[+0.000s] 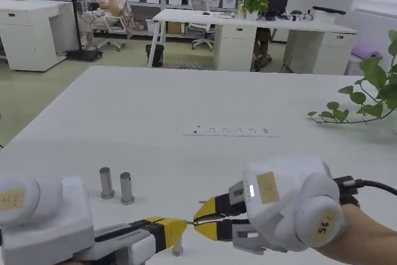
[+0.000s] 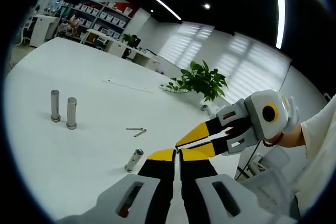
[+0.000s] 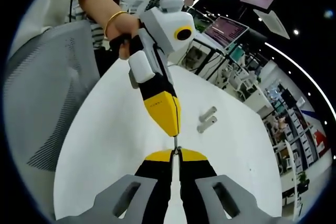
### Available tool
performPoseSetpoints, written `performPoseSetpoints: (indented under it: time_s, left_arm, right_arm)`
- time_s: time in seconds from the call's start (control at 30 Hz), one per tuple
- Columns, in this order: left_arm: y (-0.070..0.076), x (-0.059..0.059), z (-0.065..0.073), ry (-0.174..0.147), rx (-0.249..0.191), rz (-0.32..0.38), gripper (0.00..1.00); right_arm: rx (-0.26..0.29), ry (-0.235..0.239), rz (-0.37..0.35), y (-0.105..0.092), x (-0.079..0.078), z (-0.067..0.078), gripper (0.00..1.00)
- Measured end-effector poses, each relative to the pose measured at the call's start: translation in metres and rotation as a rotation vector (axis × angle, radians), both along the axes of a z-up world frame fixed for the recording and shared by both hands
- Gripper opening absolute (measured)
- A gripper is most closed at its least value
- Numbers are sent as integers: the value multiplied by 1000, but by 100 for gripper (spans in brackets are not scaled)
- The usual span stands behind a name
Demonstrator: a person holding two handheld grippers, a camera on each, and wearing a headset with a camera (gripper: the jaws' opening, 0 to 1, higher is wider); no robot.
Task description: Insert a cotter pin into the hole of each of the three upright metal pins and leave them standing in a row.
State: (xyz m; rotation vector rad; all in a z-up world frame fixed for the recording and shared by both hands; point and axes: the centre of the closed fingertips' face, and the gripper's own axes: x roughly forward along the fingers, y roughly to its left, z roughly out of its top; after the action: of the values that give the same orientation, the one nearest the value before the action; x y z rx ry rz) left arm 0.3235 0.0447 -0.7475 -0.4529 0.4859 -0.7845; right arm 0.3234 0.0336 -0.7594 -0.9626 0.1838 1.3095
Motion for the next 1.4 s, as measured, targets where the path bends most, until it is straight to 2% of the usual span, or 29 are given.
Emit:
performPoseSetpoints:
  time_s: [0.23,0.47,0.7,0.9,1.07,1.17,1.3,1.37,1.4]
  left_arm:
    - [0,-1,-1,-18,23,-3,0]
    - [0,-1,0,-39,35,-8,0]
    - [2,-3,-3,-78,85,-35,0]
    - [0,-8,-7,-126,167,-86,0]
    - [-1,-12,-12,-172,248,-144,0]
    - [-2,-16,-16,-205,309,-188,0]
    - [-6,-22,-19,-232,350,-241,0]
    - [-8,-25,-21,-253,381,-274,0]
    - [-8,-26,-23,-274,409,-298,0]
  right_arm:
    - [6,14,-8,0,-1,-1,5]
    - [36,52,-30,1,-1,-2,6]
    - [76,126,-60,0,-3,-2,10]
    - [116,226,-81,-1,-6,-2,13]
    - [153,358,-102,-3,-10,-6,15]
    - [159,398,-102,-5,-12,-8,16]
    - [159,460,-97,-8,-18,-12,17]
    - [153,488,-91,-10,-21,-15,17]
    - [146,496,-84,-10,-23,-17,17]
